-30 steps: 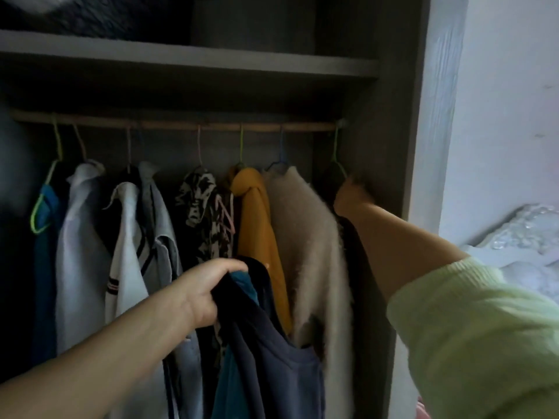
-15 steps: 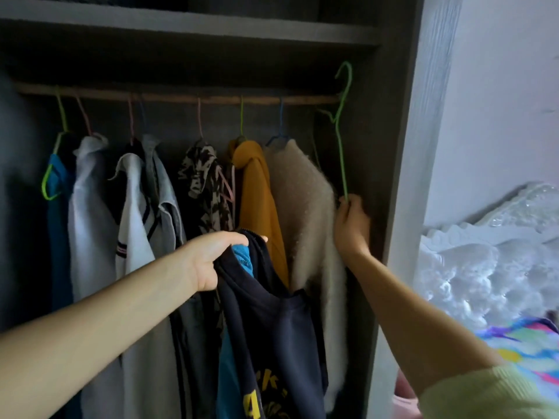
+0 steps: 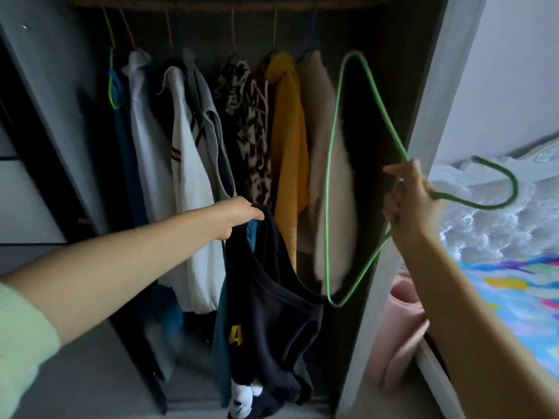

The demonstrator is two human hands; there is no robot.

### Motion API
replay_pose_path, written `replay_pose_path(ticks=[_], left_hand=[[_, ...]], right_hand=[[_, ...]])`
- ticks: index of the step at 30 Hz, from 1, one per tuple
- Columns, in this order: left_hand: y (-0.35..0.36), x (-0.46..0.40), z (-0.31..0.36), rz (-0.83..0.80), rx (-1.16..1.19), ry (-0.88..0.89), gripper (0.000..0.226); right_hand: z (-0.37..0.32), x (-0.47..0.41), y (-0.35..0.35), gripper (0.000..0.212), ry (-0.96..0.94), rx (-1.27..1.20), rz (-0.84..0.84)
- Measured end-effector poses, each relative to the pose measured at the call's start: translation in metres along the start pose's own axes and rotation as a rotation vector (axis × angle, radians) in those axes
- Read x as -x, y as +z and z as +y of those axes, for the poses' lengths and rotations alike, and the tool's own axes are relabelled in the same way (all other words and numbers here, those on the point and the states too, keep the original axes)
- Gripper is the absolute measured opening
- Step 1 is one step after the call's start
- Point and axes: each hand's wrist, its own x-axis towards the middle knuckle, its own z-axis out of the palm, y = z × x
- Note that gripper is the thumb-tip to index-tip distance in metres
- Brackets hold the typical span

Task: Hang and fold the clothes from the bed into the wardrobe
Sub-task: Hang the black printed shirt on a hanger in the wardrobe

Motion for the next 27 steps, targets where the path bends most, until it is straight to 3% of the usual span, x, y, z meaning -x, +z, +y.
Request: replay_pose_path(ticks=[2,5,9,12,15,19,23,25,27], left_hand=[[0.004,0.001,-0.002,0.02,-0.012,-0.018,0.052],[0.008,-0.002,0.0,0.016,-0.054,-0.033,0.049],[0.014,0.014,0.018,-0.059,-0.034,-0.051,0.005],[0.0,0.02,0.027,-0.096,0.01,-0.028,0.009],[-0.028,0.025,0.025,-0.009,0.06,-0.035,0.011],[-0.054,0.018,-0.006,0.147,0.056,-0.05,0.016],[-0.051,0.021,-0.029,0.227,0.11,-0.069,0.029],[-0.043,0.026,-0.025,0.203,0.086,-0.022,0.033],[-0.03,0.032,-0.016,0.217,-0.087,0.095,0.033]], right_hand=[[-0.026,0.025,-0.003,0.041,0.001,-0.254,-0.093],[-0.039,0.043,0.003,0.054,0.029,-0.412,-0.168],[-0.016,0.061,0.02,0.053,0.104,-0.403,-0.287],[0.018,0.07,0.009,0.057,0.165,-0.185,-0.401],[0.035,0.071,-0.025,0.061,0.258,0.06,-0.594],[0.006,0.063,-0.045,0.048,0.399,0.336,-0.845],[-0.023,0.057,-0.034,0.05,0.539,0.777,-0.941],[-0.026,0.064,-0.032,0.052,0.509,1.121,-1.04],[-0.039,0.065,-0.032,0.052,0.401,1.27,-1.101]])
